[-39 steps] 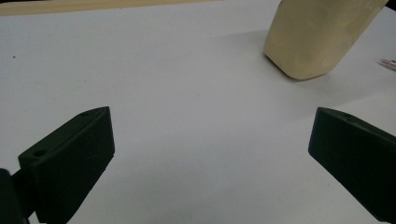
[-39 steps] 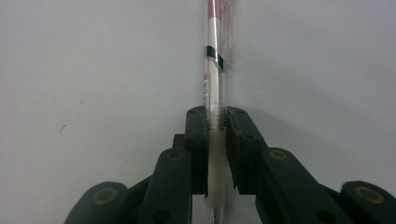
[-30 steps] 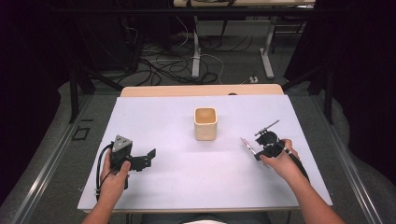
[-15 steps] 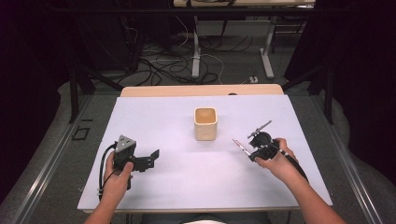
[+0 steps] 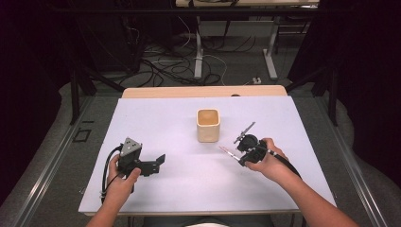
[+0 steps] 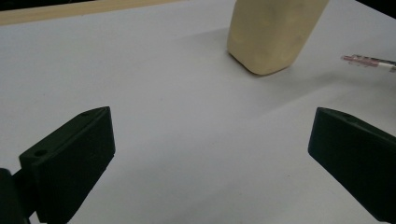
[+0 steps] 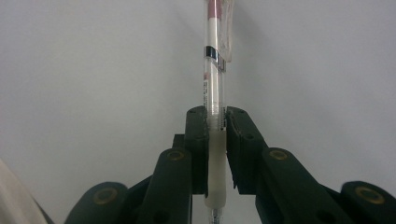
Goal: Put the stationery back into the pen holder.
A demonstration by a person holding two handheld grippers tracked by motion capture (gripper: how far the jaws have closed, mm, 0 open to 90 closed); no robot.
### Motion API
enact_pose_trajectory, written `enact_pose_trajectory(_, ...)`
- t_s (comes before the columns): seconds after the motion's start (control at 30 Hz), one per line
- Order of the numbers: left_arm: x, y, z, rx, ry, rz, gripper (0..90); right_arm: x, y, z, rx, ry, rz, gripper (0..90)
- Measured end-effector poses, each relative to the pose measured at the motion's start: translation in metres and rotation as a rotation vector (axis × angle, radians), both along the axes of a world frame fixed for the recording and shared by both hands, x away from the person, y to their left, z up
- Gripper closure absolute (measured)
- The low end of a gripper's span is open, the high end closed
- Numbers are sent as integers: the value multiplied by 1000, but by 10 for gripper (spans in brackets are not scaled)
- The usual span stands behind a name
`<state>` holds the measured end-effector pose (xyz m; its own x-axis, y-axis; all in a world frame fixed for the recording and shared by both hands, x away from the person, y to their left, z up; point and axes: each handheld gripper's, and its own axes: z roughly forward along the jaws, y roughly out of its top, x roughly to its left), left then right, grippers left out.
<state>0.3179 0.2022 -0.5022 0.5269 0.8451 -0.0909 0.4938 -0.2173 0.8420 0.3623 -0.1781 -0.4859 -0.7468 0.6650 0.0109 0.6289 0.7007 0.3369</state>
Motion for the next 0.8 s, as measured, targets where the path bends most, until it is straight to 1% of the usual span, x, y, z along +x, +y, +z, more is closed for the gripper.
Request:
enact_pose_trajectory(0.1,-1,-1,2,4,-13,-15,4,1,8,3,-11,15,41,799)
enact_pose_trajectory(0.13,-1,-1,2,7,-16,-17,4,1,11,4,-13,24,43,798)
enact_pose_trajectory(0.2,-2,-2,4,-3,-17,-15,5,4,15,7,-7,34,79,798)
enact_pose_trajectory(0.23,-2,-3,4,-5,-17,-20,4,4,18,8,-19,35,87,798)
enact_pose_trajectory(0.27,-2,-3,4,-3,-13,-29,5,4,20,9,-17,47,83,798)
enact_pose_trajectory(0.3,-2,-4,5,10,-13,-33,5,6,22,11,-27,39,108,798)
enact_pose_trajectory(0.33,-3,-6,5,20,-15,-33,5,6,25,12,-30,40,108,798)
enact_pose_trajectory(0.37,-3,-7,5,30,-15,-40,9,6,28,13,-20,43,117,799)
enact_pose_trajectory(0.4,-4,-8,6,35,-16,-43,9,6,31,13,-27,39,123,798)
enact_pose_trajectory(0.43,-4,-9,6,45,-21,-49,10,8,33,15,-34,43,149,798)
enact_pose_trajectory(0.47,-4,-11,6,49,-24,-53,10,8,36,16,-36,49,151,799)
enact_pose_trajectory(0.53,-5,-13,7,64,-30,-64,12,9,41,18,-34,44,174,798)
enact_pose_trajectory(0.63,-7,-18,9,89,-43,-75,12,10,49,21,-39,56,184,798)
enact_pose_trajectory(0.67,-8,-19,10,93,-45,-82,12,11,51,22,-39,54,188,798)
enact_pose_trajectory(0.7,-8,-21,10,99,-51,-88,12,12,53,23,-40,58,201,798)
enact_pose_trajectory(0.73,-9,-23,11,112,-56,-95,13,11,55,24,-43,61,194,798)
enact_pose_trajectory(0.77,-10,-26,12,126,-64,-102,12,12,57,25,-36,65,211,798)
enact_pose_trajectory(0.8,-10,-28,13,141,-69,-110,13,13,58,26,-42,58,213,798)
